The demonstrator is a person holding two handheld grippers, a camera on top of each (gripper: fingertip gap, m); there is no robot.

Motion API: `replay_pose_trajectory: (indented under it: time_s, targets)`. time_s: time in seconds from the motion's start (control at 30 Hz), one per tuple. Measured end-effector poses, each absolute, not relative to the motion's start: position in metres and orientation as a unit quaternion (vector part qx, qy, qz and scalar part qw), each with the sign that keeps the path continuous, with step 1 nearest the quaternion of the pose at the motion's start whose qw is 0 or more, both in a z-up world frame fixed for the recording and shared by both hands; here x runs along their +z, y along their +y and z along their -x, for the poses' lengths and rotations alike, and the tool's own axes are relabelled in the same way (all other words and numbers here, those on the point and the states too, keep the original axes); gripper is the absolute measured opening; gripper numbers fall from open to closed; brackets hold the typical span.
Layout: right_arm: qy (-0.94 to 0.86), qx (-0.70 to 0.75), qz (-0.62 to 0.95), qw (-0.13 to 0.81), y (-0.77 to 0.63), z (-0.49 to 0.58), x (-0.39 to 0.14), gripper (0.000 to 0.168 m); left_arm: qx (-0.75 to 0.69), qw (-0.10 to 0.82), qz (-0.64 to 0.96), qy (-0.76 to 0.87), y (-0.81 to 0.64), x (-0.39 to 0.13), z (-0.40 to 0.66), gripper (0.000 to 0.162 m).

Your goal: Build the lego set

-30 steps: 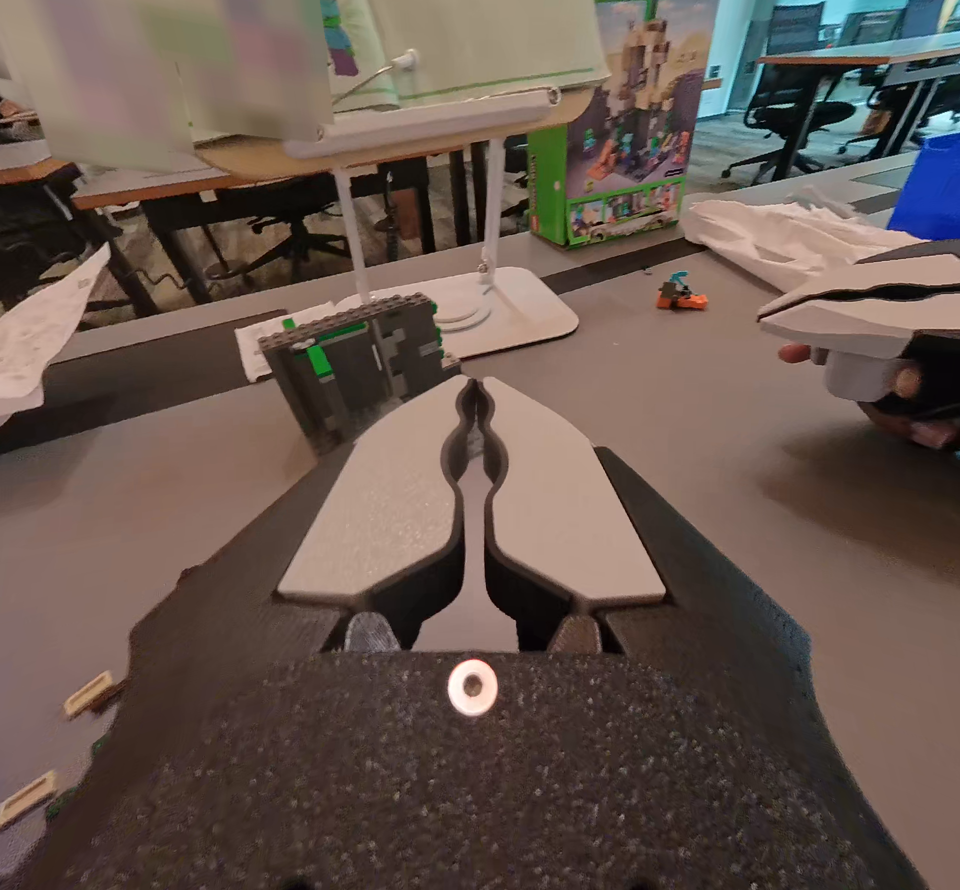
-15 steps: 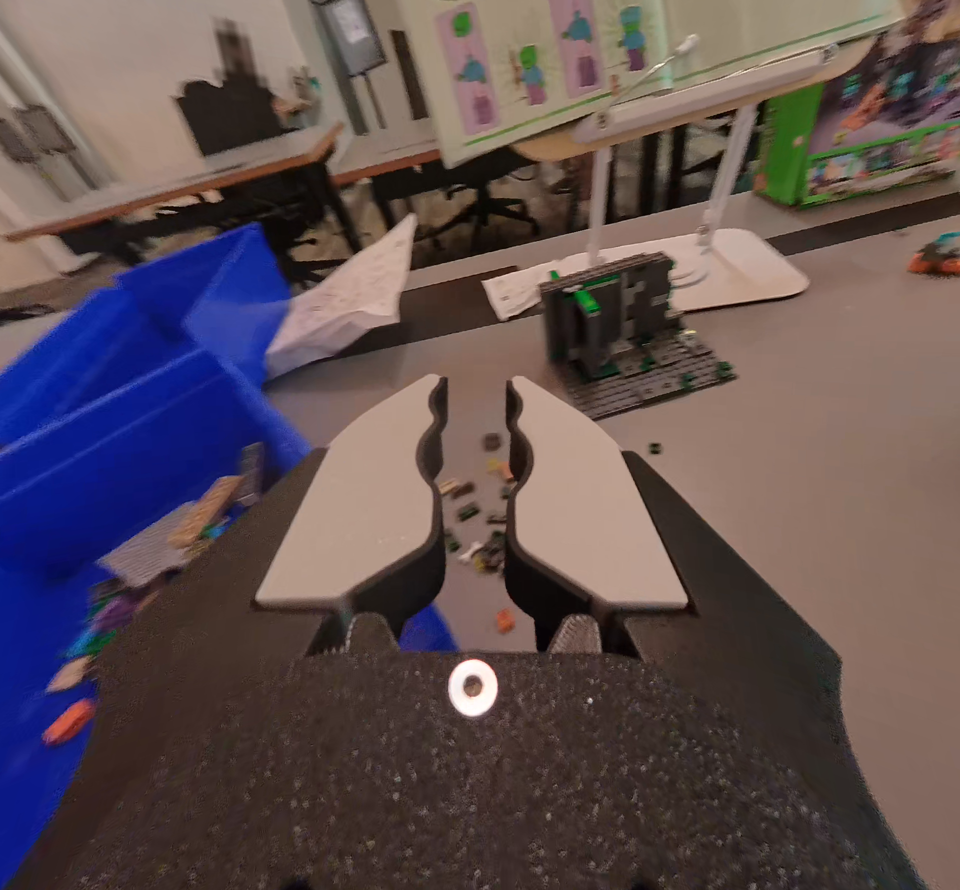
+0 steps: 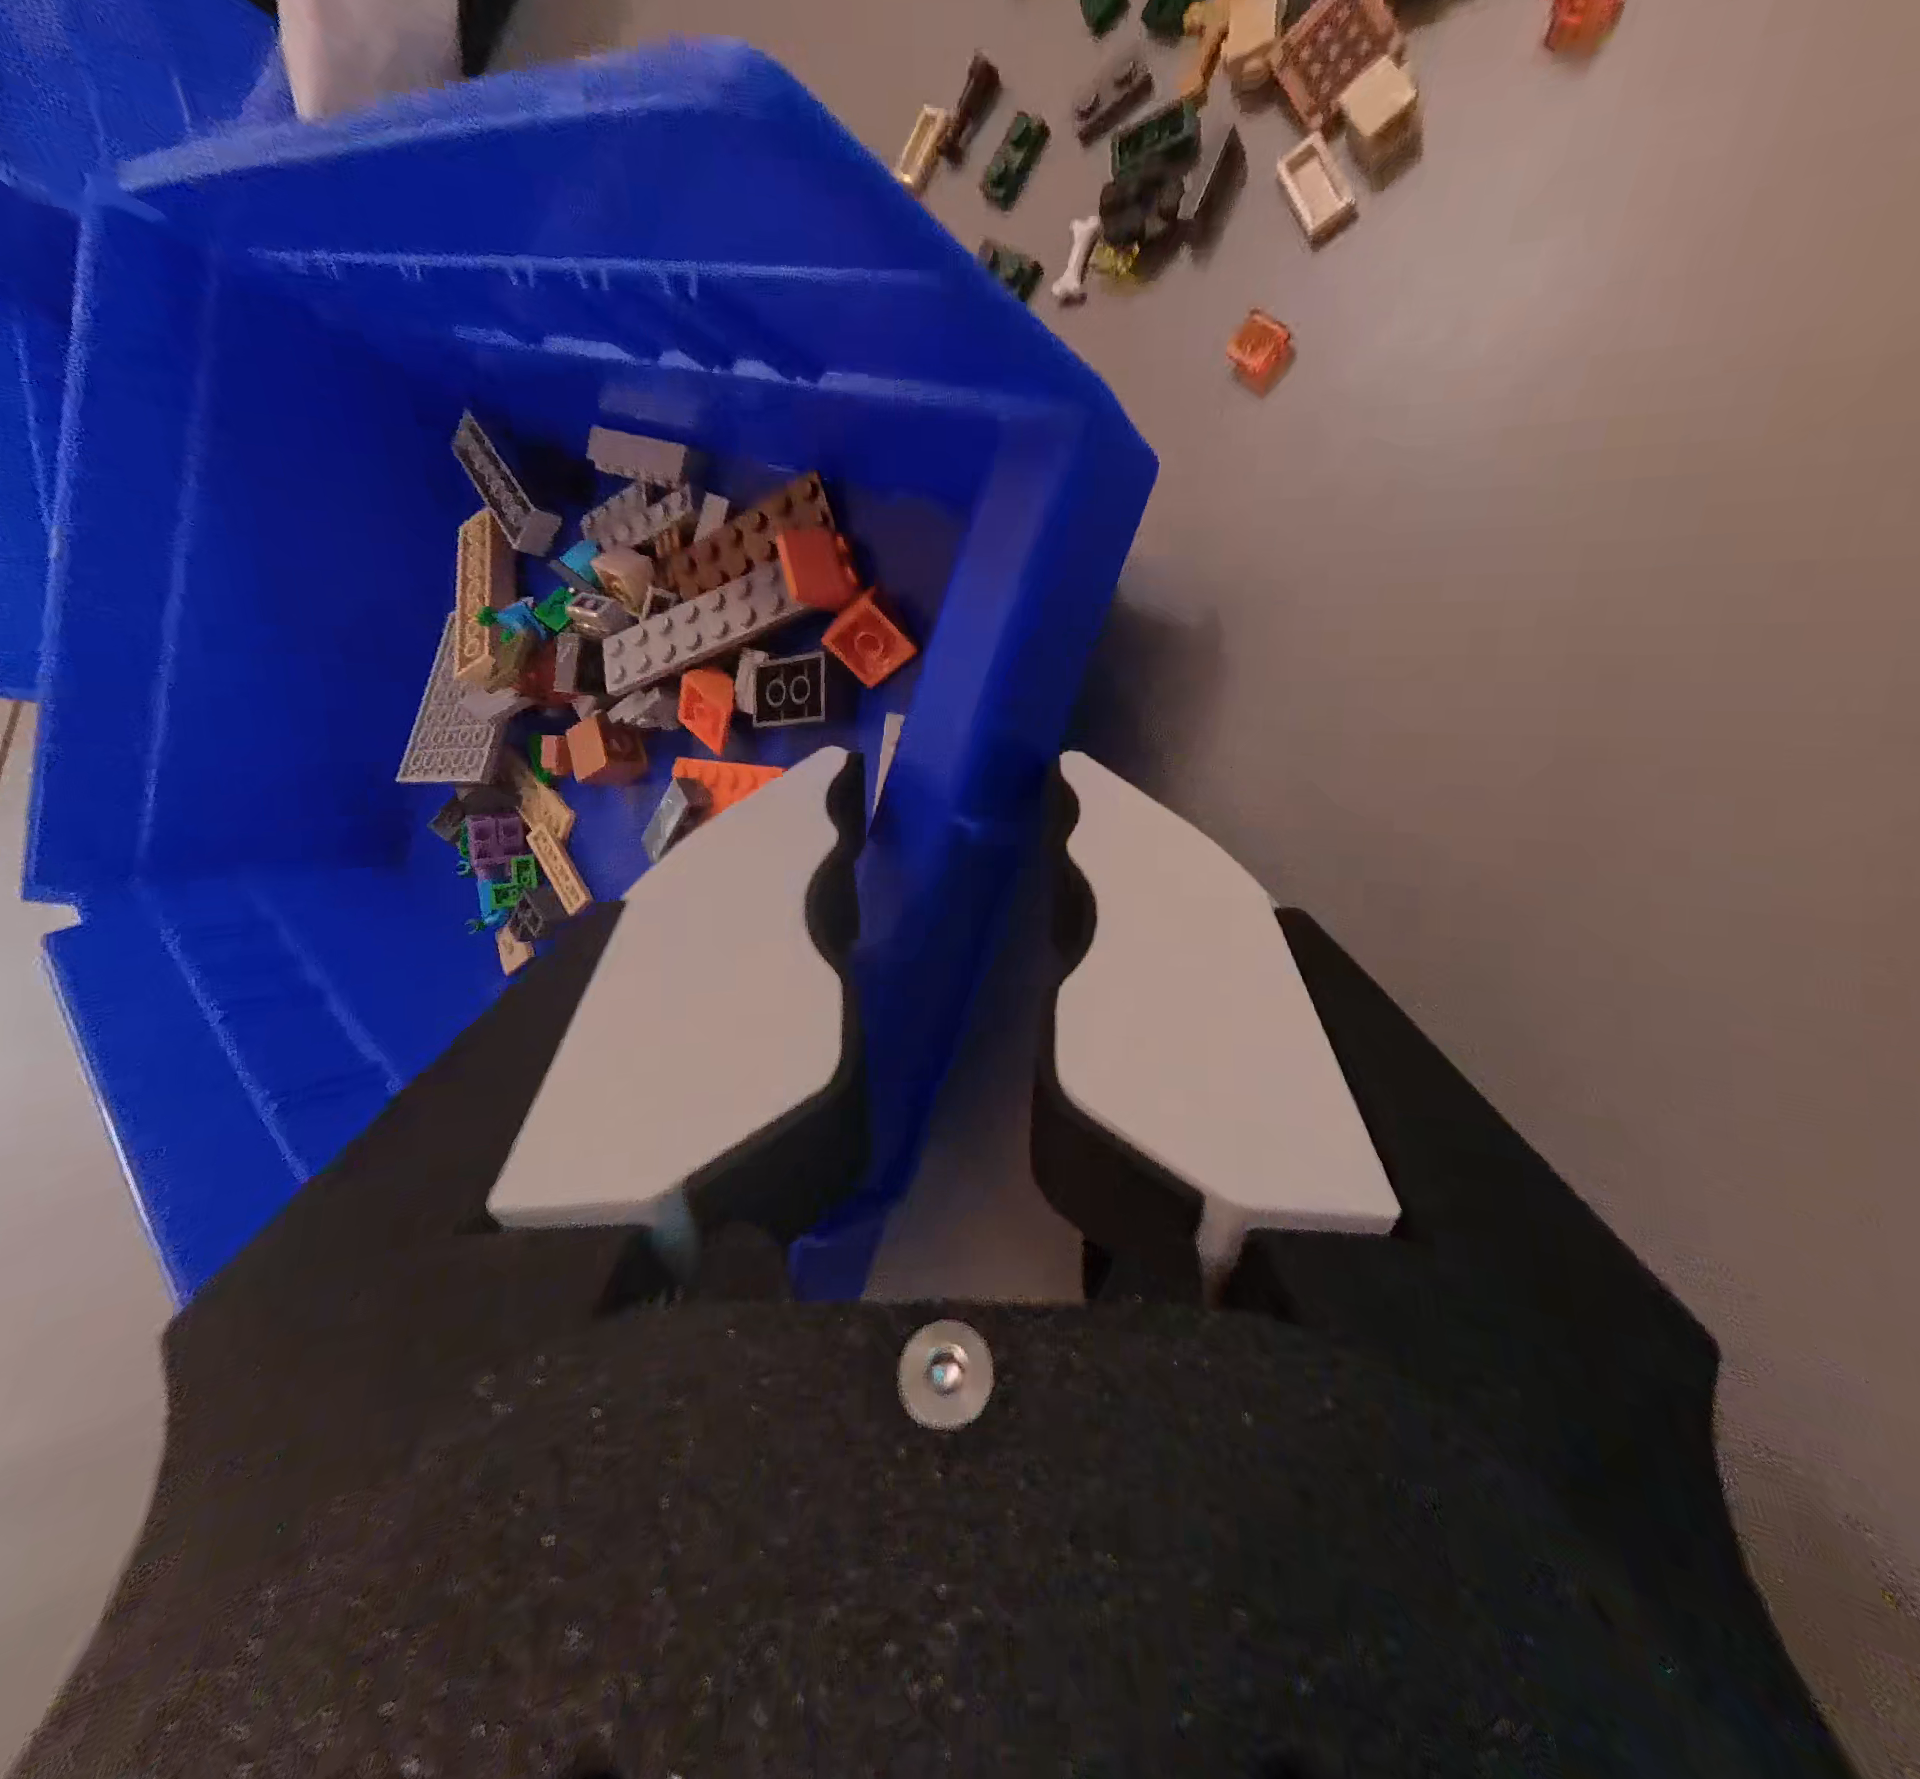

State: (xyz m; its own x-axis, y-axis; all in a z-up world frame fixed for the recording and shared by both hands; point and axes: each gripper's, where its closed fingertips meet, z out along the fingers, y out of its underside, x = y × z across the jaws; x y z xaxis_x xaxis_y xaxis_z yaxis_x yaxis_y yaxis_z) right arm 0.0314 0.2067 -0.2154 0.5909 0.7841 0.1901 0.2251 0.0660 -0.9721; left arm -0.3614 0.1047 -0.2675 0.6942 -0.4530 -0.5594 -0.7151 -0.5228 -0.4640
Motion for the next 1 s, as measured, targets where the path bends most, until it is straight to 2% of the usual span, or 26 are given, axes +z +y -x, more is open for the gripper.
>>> replay_pose_trajectory:
  time_s: [0.5, 0.6, 0.73, 0.83, 1.0]
  targets:
    - [-0.410, 0.216, 0.643, 0.610, 0.204, -0.027, -0.219, 0.000, 0.259, 0.356, 0.847, 0.299, 0.124, -0.264, 0.363, 0.032]
    - [-0.410, 0.216, 0.643, 0.610, 0.204, -0.027, -0.219, 0.000, 0.173, 0.421, 0.845, 0.281, 0.122, -0.240, 0.346, 0.029]
    - [-0.409, 0.217, 0.644, 0.609, 0.204, -0.027, -0.219, 0.000, 0.078, 0.469, 0.841, 0.257, 0.130, -0.182, 0.356, 0.028]
    - [-0.409, 0.218, 0.644, 0.609, 0.204, -0.027, -0.219, 0.000, 0.074, 0.445, 0.848, 0.277, 0.157, -0.153, 0.391, 0.028]
    - [-0.411, 0.218, 0.642, 0.609, 0.203, -0.027, -0.219, 0.000, 0.023, 0.339, 0.896, 0.287, 0.209, -0.172, 0.445, 0.022]
